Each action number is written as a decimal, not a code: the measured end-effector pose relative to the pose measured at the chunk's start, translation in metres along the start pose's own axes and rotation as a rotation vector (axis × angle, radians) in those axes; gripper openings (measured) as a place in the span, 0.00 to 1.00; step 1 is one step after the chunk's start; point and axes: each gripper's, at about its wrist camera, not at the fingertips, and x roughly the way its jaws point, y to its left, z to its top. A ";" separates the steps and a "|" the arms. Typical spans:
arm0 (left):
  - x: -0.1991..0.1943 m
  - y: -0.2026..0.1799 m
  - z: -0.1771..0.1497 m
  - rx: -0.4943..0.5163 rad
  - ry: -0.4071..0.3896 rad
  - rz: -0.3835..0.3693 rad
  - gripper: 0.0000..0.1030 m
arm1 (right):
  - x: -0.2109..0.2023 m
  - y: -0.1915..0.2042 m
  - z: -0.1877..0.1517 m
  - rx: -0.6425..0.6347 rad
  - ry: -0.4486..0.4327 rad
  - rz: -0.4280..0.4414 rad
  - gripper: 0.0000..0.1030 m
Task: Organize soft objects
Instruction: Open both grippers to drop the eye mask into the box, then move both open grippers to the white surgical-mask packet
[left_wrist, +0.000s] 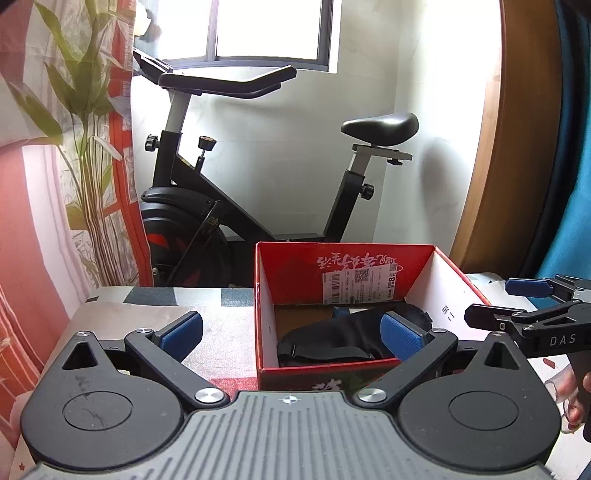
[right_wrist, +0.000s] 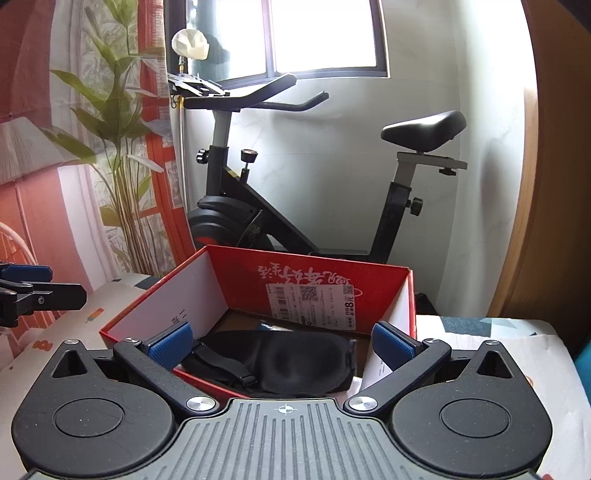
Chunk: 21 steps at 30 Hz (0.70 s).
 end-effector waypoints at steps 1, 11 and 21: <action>-0.005 -0.001 -0.003 0.003 -0.002 0.003 1.00 | -0.004 0.001 -0.004 0.006 -0.001 0.004 1.00; -0.042 0.002 -0.043 -0.019 0.002 0.012 1.00 | -0.038 0.010 -0.042 0.031 -0.040 -0.030 1.00; -0.058 -0.001 -0.085 -0.037 0.012 0.029 1.00 | -0.065 0.022 -0.082 0.051 -0.041 -0.029 1.00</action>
